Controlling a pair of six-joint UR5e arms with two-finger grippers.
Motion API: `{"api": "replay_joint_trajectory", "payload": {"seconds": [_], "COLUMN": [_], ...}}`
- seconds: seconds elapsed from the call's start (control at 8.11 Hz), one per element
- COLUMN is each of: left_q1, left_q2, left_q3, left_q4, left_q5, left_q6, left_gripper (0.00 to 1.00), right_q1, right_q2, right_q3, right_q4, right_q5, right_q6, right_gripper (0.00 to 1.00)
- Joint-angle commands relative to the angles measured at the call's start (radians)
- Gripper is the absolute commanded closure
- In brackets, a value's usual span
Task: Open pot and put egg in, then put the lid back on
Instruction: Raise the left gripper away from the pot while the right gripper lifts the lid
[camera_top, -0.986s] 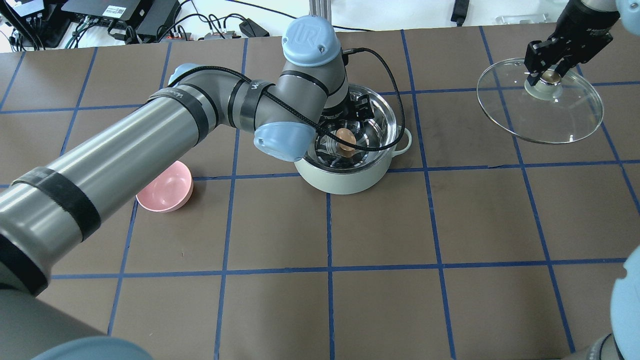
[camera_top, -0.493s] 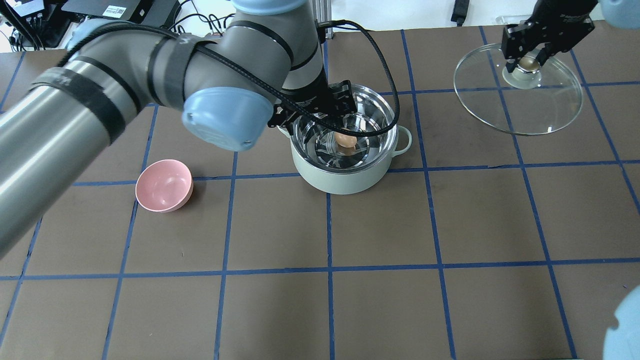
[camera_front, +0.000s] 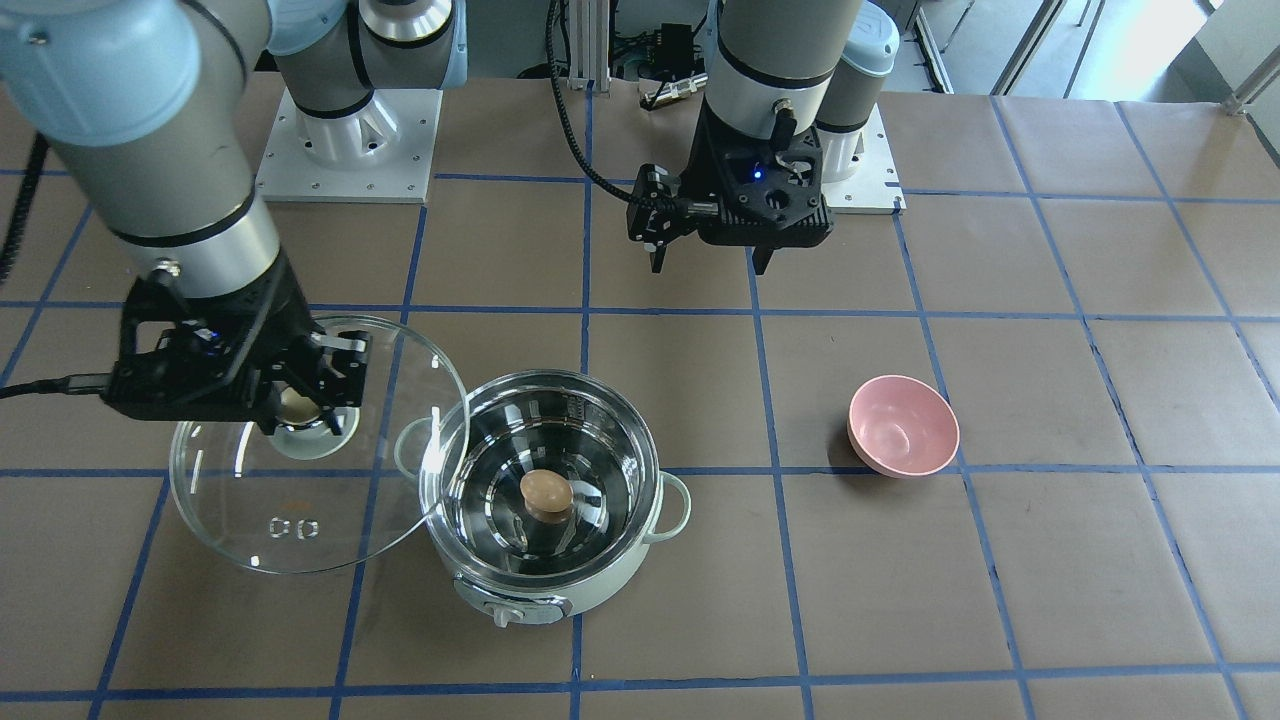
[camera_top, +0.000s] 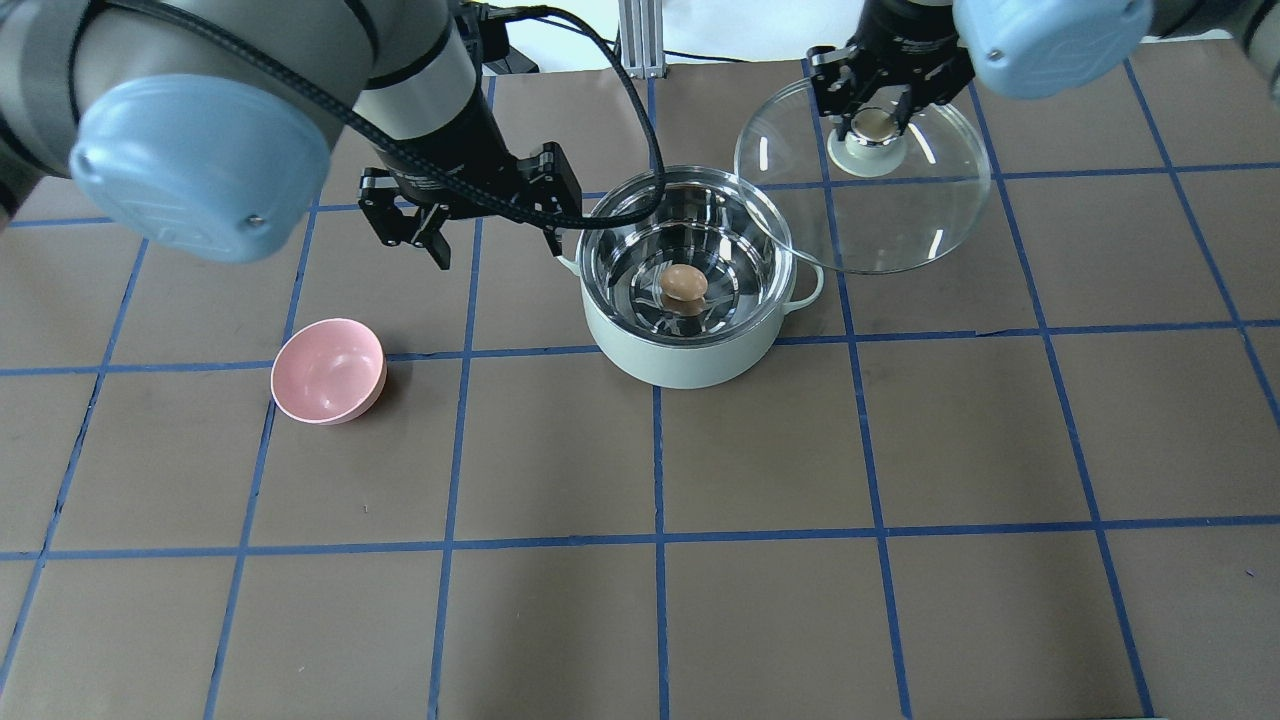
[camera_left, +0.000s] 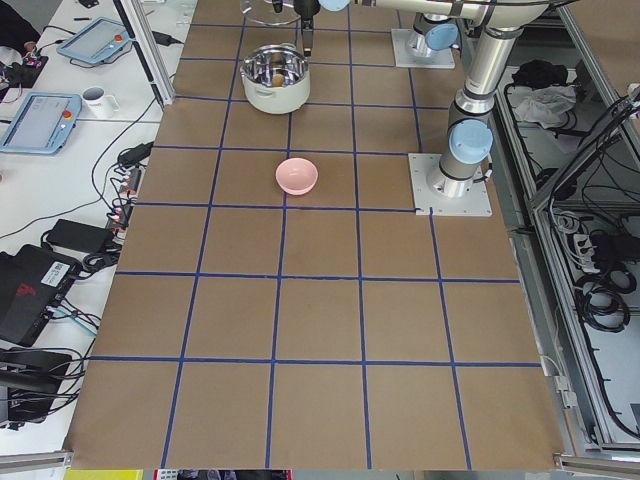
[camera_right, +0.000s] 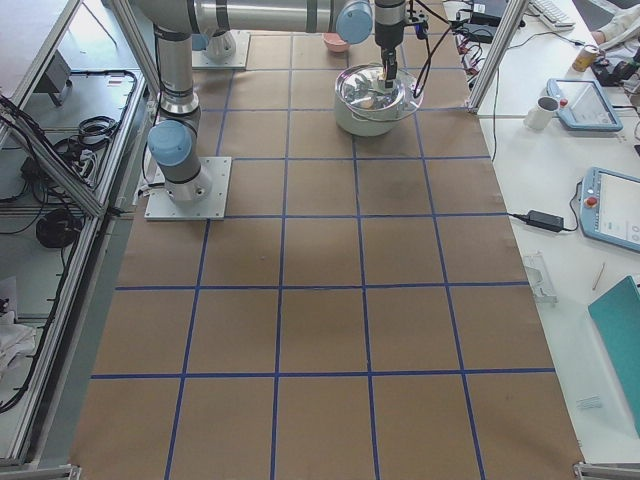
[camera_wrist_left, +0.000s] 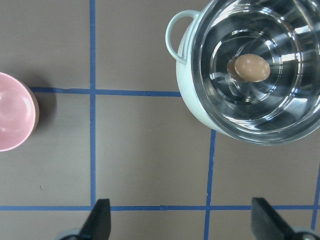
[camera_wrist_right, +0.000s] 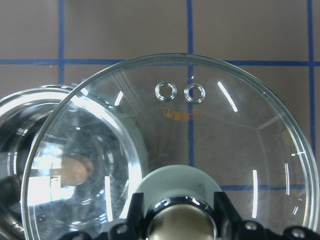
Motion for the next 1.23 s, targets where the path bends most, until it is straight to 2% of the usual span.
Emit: {"api": "replay_joint_trajectory", "payload": {"seconds": [0.0,0.25,0.49,0.74,1.11], "left_q1": [0.085,0.130,0.137,0.136,0.134], "left_q2": [0.091,0.097,0.097,0.096,0.097], "left_q3": [0.001,0.001,0.001,-0.001,-0.001], "left_q4": [-0.091,-0.107,-0.107,-0.105,-0.107], "left_q5": [0.038,0.038,0.035,0.035,0.035], "left_q6": [0.186,0.199,0.199,0.197,0.197], "left_gripper": [0.00,0.00,0.00,0.00,0.00], "right_q1": [0.173,0.248,0.252,0.252,0.252], "right_q2": [0.044,0.105,0.153,0.164,0.165], "right_q3": [0.002,0.004,0.013,0.028,0.030], "right_q4": [-0.082,-0.141,-0.163,-0.162,-0.162], "right_q5": [0.001,-0.001,-0.015,-0.047,-0.033], "right_q6": [0.219,0.324,0.338,0.344,0.376], "right_gripper": [1.00,1.00,1.00,1.00,1.00]}}
